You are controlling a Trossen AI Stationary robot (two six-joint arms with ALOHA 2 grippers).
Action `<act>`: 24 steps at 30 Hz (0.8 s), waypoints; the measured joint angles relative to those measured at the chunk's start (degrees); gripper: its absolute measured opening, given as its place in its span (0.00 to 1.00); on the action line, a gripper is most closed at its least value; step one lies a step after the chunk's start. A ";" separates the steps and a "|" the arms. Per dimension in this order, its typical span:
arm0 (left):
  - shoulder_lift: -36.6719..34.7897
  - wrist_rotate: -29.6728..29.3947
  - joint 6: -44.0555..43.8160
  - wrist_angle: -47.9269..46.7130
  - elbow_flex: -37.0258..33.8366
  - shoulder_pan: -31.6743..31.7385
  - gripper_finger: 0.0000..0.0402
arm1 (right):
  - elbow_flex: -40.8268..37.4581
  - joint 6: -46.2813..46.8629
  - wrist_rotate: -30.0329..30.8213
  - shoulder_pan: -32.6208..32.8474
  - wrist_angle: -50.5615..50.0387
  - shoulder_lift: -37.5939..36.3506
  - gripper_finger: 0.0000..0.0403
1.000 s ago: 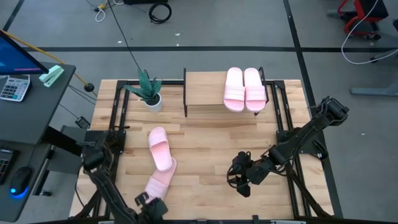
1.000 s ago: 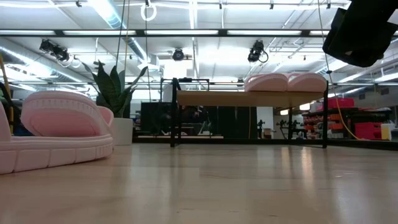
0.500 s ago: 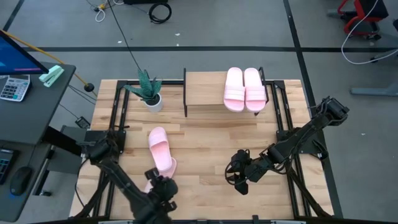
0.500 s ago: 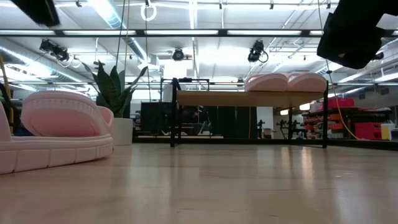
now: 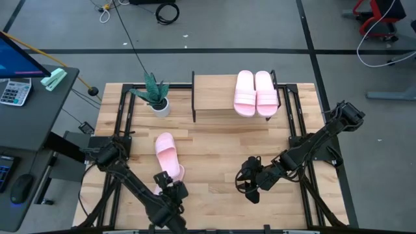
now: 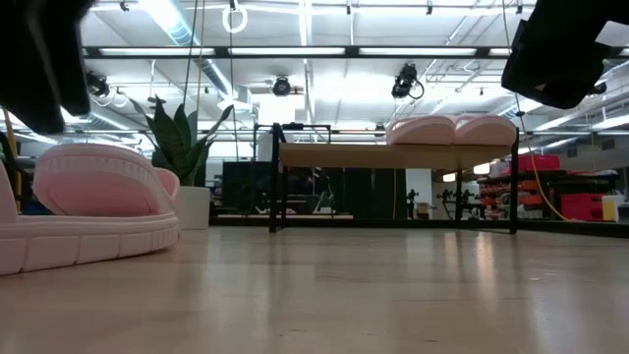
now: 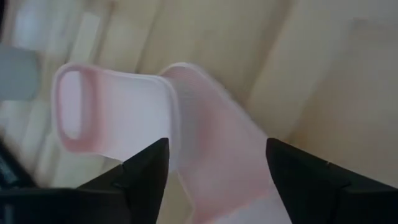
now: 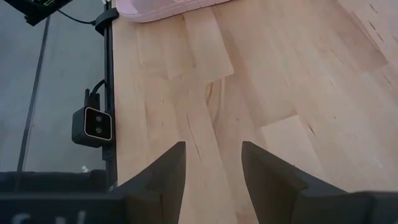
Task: Pick and place slides into the shelf
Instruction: Put the pink slipper on the shelf
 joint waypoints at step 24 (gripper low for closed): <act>-0.02 1.39 -0.27 5.71 -13.16 4.68 0.62 | 0.00 1.21 -0.03 0.00 0.10 0.00 0.40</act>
